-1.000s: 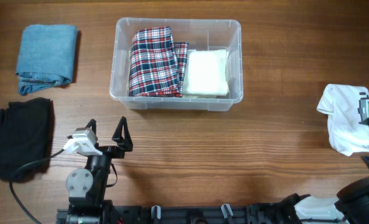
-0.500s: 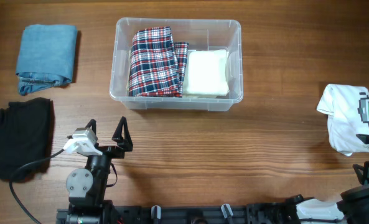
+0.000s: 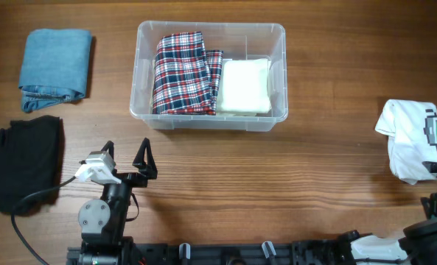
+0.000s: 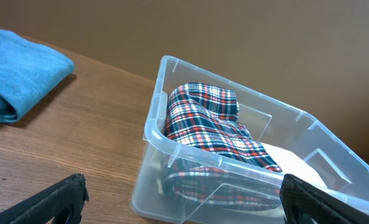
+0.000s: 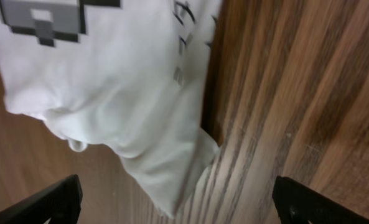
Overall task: Pack container
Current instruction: 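Move the right gripper down to the white graphic T-shirt, then grasp the white T-shirt with the right gripper and lift it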
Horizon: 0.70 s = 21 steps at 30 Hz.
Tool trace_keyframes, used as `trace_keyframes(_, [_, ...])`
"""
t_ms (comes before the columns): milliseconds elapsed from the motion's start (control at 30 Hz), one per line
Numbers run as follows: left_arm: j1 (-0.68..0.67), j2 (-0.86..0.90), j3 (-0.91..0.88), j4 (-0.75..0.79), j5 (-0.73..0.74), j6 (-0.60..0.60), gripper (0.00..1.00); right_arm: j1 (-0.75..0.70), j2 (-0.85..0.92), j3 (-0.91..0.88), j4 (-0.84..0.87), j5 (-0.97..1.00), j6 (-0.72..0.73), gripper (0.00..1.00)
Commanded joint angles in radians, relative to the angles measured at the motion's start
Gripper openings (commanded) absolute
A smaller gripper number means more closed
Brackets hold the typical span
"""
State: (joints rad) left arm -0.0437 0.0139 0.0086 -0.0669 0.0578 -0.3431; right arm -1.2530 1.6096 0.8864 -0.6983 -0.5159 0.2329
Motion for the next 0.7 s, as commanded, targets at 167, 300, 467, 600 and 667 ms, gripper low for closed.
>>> trace_keyframes(167, [0.007, -0.007, -0.003, -0.006, -0.003, -0.002, 1.00, 0.025, -0.020, -0.150, 0.200, -0.061, 0.009, 0.98])
trace_keyframes(300, [0.007, -0.007, -0.003, -0.006, -0.003, -0.002, 1.00, 0.075, -0.008, -0.178, 0.299, -0.053, 0.040, 0.96])
trace_keyframes(467, [0.007, -0.007, -0.003, -0.006, -0.003, -0.002, 1.00, 0.145, 0.038, -0.178, 0.359, 0.016, 0.094, 0.96])
trace_keyframes(600, [0.007, -0.007, -0.003, -0.006, -0.003, -0.002, 1.00, 0.182, 0.108, -0.178, 0.411, 0.035, 0.143, 0.96])
trace_keyframes(667, [0.007, -0.007, -0.003, -0.006, -0.003, -0.002, 1.00, 0.190, 0.144, -0.178, 0.439, 0.034, 0.164, 0.95])
